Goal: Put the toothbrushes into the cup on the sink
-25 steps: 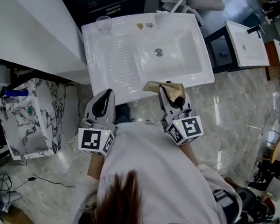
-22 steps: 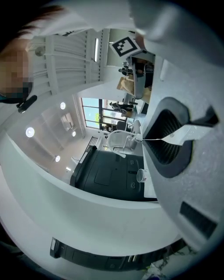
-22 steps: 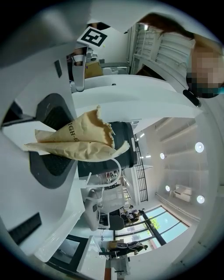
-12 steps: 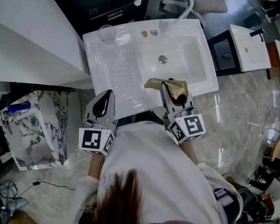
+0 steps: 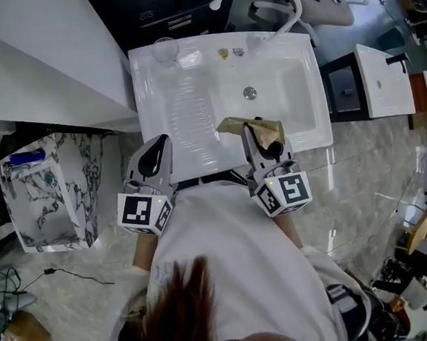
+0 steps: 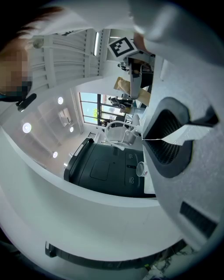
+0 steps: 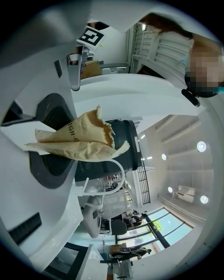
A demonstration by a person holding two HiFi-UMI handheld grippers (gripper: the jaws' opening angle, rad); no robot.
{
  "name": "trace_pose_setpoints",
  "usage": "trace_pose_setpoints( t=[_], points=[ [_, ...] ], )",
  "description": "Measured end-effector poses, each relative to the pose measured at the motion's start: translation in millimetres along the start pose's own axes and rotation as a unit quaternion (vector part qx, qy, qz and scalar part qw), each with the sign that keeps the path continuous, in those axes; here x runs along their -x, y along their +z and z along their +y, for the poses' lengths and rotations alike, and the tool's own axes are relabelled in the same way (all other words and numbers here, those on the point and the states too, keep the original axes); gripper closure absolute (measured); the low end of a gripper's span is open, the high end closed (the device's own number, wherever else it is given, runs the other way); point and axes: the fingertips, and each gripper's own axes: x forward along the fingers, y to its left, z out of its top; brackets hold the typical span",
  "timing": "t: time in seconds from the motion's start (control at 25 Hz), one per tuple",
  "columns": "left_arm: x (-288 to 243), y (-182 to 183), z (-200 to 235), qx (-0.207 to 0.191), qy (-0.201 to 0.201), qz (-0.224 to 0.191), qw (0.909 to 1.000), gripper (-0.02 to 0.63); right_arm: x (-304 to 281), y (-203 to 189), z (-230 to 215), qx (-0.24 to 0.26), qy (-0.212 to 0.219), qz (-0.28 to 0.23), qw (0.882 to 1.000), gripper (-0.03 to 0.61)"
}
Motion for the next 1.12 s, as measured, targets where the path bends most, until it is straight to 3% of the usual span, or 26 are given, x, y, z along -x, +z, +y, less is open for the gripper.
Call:
trace_pose_setpoints(
  t=[0.72,1.12],
  points=[
    [-15.1,19.2,4.6,0.004,0.056,-0.018,0.9983,0.598,-33.1,21.5,-16.1,0.014,0.06,-0.006,0.998,0.463],
    [-22.8,22.1,14.1,0.005,0.051,-0.021,0.9985,0.598,-39.2,22.5,-18.8,0.016,0.047,-0.009,0.999,0.463]
  ],
)
